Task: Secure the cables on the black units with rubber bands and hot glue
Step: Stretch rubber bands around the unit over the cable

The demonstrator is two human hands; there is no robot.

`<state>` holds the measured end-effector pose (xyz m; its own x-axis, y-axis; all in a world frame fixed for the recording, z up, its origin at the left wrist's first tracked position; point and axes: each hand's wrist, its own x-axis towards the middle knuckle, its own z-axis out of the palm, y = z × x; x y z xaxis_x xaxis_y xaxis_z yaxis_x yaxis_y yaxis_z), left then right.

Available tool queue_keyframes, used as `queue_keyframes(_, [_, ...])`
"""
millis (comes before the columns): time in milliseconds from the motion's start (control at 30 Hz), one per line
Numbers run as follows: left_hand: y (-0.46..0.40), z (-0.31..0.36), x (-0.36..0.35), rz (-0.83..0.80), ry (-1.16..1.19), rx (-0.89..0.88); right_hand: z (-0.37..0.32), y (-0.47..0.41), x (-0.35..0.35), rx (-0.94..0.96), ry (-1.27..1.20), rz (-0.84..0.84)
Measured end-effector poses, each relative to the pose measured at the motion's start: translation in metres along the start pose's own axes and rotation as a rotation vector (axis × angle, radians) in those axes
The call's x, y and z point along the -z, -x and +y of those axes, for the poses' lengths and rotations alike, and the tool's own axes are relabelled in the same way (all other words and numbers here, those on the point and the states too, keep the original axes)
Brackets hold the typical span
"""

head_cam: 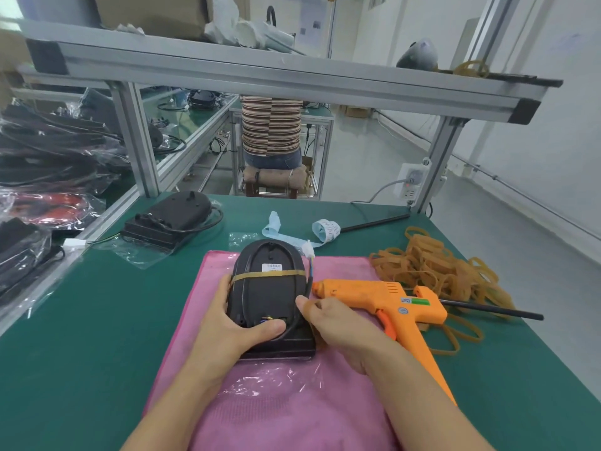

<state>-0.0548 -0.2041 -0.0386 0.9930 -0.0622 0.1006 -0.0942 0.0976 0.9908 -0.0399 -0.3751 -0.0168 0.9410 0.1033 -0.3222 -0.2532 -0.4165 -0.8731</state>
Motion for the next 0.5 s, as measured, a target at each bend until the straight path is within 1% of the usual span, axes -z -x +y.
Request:
queue_keyframes(100, [-0.001,0.007,0.000,-0.084,-0.017,0.006,-0.002,0.002,0.002,-0.016,-0.195,-0.058])
queue_keyframes(200, [-0.001,0.011,-0.002,-0.041,-0.065,-0.029,-0.003,0.006,0.003,-0.032,-0.340,-0.099])
queue_keyframes(300, [-0.001,0.014,-0.007,-0.012,-0.115,-0.086,-0.009,0.012,0.008,-0.078,-0.538,-0.246])
queue_keyframes(400, [-0.003,0.016,-0.004,-0.019,-0.139,-0.105,-0.014,0.013,0.010,-0.096,-0.557,-0.321])
queue_keyframes(500, [-0.004,0.019,-0.001,-0.042,-0.152,-0.127,-0.015,0.012,0.005,-0.113,-0.665,-0.327])
